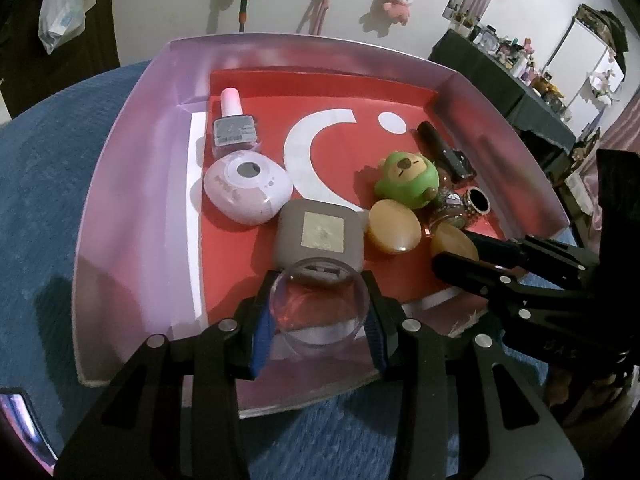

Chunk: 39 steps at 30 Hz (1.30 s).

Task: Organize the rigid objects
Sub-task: 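Carry the glass cup and orange sponge over the tray with both grippers, then lower the cup and sponge onto the tray floor and open both grippers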

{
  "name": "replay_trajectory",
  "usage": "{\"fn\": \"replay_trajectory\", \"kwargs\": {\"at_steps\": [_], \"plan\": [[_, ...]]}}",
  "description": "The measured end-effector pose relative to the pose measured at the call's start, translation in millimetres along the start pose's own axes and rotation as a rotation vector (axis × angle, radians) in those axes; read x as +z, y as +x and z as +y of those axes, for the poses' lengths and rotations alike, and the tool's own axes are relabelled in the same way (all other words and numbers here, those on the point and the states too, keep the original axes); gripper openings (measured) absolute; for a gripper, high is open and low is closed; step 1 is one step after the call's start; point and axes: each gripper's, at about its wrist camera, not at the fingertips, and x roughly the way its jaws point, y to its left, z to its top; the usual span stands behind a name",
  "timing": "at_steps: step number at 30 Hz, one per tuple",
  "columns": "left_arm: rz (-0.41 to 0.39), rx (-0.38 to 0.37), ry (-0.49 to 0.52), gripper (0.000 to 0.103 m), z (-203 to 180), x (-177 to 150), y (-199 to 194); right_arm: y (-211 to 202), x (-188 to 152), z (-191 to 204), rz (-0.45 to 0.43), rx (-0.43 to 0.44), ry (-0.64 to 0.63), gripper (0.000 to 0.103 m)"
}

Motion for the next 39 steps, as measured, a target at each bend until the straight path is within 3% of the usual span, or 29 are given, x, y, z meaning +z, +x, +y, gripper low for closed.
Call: {"fn": "replay_trajectory", "kwargs": {"at_steps": [13,19,39], "plan": [[-0.062,0.020,0.009,0.037,-6.4,-6.2,3.6,0.1,2.2,-12.5,-0.032,-0.041,0.014,0.040],[-0.059,-0.004,-0.004,0.037,-3.0,-1.6,5.2,0.0,3.1,-12.9,-0.046,-0.061,0.016,0.040],[-0.062,0.020,-0.021,0.037,-4.5,22.1,20.1,3.2,9.9,-21.2,-0.092,-0.116,0.029,0.040]]}}
